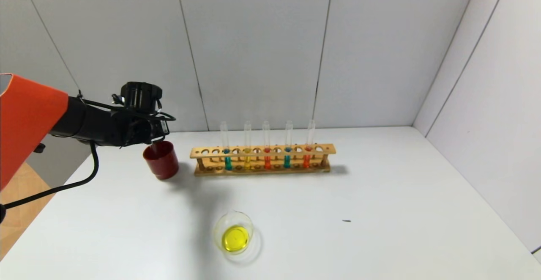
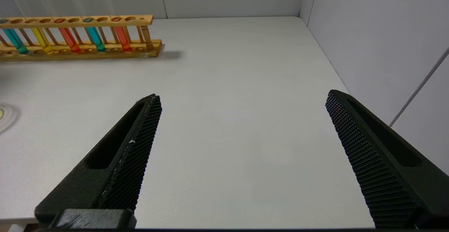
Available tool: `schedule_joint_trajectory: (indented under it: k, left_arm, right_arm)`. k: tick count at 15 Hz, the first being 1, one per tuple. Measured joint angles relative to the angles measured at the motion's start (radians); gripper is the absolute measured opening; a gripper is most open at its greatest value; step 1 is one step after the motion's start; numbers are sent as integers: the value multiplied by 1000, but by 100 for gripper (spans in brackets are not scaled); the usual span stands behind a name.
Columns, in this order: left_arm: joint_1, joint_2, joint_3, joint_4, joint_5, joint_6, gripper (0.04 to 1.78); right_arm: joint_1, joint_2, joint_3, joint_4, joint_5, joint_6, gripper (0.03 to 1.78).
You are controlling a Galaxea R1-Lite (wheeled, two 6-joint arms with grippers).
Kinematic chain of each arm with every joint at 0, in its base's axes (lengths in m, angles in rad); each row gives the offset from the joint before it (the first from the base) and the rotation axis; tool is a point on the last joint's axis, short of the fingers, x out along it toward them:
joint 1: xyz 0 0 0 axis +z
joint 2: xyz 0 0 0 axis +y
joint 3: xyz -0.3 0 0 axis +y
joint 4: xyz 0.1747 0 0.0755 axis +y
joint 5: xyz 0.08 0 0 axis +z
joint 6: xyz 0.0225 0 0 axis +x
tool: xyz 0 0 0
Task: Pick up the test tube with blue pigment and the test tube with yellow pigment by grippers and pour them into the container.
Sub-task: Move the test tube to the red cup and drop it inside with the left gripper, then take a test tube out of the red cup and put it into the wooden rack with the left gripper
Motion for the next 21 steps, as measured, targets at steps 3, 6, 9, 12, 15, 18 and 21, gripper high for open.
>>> schedule_joint_trajectory:
  k: [3,6,9,12,15,18,21]
  left_arm:
    - [0,-10,11,-18,0,5,61]
    - [-2,-29,26,-22,0,6,112]
    - [-23,-100,96,-22,0,12,153]
    - [-68,-208,171,-14,0,27,173]
    - [-157,-317,261,-16,10,75,174]
    - [-261,-399,337,-18,64,85,174]
    - [-388,-458,387,-20,117,83,174]
  right_arm:
    - [0,0,0,0,0,0,171]
    - [0,0,0,0,0,0,171]
    - [0,0,0,0,0,0,171]
    - [0,0,0,0,0,0,171]
    - [0,0,0,0,0,0,171]
    - [0,0,0,0,0,0,171]
    - [0,0,0,0,0,0,171]
